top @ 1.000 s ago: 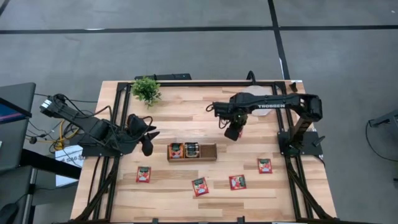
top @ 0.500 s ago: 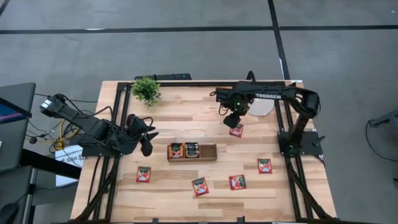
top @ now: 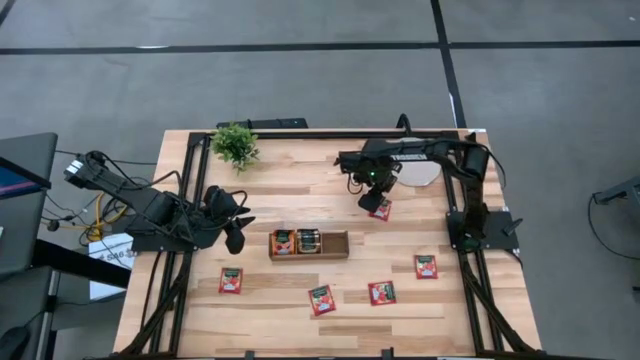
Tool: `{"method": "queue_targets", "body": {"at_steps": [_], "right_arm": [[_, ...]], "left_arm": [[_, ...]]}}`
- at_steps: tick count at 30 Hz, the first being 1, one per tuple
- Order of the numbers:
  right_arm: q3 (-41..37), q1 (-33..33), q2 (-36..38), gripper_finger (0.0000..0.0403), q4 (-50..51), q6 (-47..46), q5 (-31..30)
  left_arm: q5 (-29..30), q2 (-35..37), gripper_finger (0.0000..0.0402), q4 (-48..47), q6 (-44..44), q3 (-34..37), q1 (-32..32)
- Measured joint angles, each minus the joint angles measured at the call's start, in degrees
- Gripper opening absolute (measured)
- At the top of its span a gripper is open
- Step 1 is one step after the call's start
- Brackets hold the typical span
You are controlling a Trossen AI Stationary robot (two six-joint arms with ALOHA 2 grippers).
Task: Pick & Place Tea
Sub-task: Put the red tea bag into the right section of the wooden organizer
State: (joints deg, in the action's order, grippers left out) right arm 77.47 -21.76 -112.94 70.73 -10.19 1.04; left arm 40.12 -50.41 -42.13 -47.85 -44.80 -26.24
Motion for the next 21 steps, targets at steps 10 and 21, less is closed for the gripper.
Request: {"method": "queue_targets", "body": {"at_steps": [10,21], "right_arm": [[0.0,0.0,-2.8,0.0167,-4.2,-0.1,-1.2],[0.0,-2.6,-2.7,0.0164,-4.1,-0.9,0.1]], "left_arm": [[0.0,0.0,0.0126,0.0,0.0,0.0,0.0],[0.0,0.0,0.0126,0.0,-1.0,0.0,0.0]]}}
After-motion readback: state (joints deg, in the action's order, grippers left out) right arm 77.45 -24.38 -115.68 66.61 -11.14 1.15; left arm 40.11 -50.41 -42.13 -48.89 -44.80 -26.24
